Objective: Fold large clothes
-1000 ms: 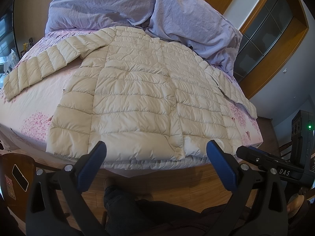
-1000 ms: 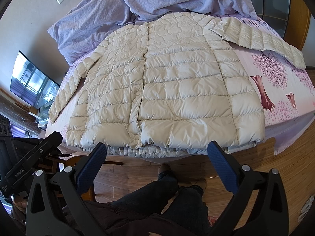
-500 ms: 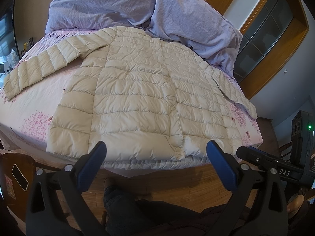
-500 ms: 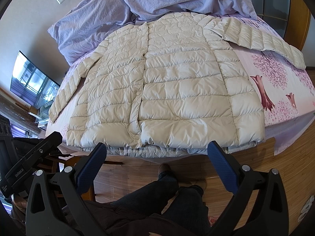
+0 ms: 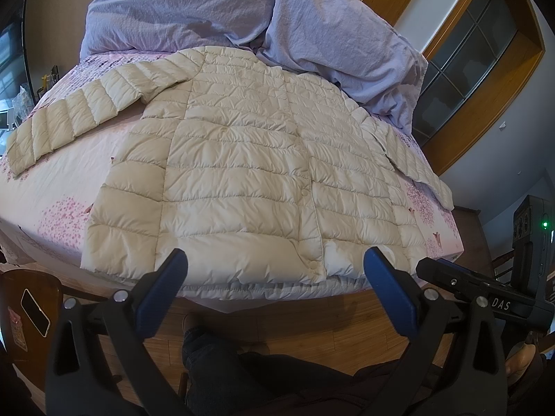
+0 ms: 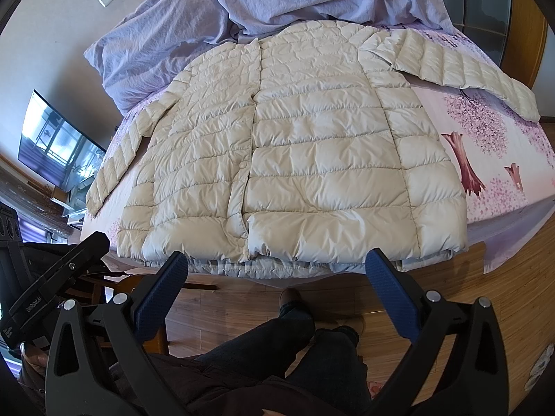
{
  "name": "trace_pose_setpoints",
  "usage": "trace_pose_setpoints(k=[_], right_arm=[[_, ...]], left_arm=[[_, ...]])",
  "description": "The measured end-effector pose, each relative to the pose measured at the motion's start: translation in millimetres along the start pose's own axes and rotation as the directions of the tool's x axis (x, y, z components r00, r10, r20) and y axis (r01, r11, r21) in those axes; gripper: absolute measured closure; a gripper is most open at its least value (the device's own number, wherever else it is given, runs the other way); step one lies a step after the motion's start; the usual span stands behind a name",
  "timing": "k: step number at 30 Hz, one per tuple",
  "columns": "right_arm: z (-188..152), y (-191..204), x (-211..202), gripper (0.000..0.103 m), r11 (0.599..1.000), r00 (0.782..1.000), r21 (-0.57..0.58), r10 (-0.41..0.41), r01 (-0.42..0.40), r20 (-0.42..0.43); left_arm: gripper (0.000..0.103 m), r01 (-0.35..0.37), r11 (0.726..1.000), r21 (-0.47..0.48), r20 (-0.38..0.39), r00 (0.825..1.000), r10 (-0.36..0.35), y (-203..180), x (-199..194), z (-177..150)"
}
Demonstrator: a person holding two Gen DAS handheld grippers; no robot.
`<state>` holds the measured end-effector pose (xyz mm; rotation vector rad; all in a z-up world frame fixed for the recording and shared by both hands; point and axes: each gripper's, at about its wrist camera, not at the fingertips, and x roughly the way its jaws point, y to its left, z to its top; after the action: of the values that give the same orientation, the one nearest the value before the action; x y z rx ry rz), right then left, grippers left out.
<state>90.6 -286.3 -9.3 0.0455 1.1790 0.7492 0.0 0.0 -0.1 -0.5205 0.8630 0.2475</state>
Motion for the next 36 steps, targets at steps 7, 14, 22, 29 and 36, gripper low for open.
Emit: trace_pose_setpoints(k=[7, 14, 22, 29, 36], right_arm=[[2.9, -2.4, 2.3, 0.001, 1.000, 1.000, 0.000, 0.005, -0.005, -0.004], [15.4, -19.5, 8.9, 0.001, 0.999, 1.000, 0.034, -0.001, 0.000, 0.028], [49.5, -59.8, 24.8, 0.001, 0.991, 0.995, 0.090, -0.102, 0.101, 0.005], [103.3, -138.9, 35.3, 0.008, 0.946, 0.978, 0.254, -0.207, 0.203, -0.010], [146.0, -253.0, 34.8, 0.022, 0.823, 0.957, 0.505, -0.291, 0.259, -0.018]], left_arm=[[0.002, -0.001, 1.000, 0.000, -0.001, 1.000, 0.001, 0.0, 0.0, 0.0], [0.002, -0.018, 1.000, -0.001, -0.011, 1.000, 0.018, 1.9, 13.0, 8.2], [0.002, -0.089, 0.995, 0.039, -0.027, 0.996, 0.090, -4.0, 29.7, 25.1], [0.002, -0.153, 0.985, 0.077, -0.051, 0.986, 0.157, -7.1, 51.9, 48.7], [0.002, -0.231, 0.966, 0.117, -0.075, 0.968, 0.240, -5.8, 78.5, 72.6]])
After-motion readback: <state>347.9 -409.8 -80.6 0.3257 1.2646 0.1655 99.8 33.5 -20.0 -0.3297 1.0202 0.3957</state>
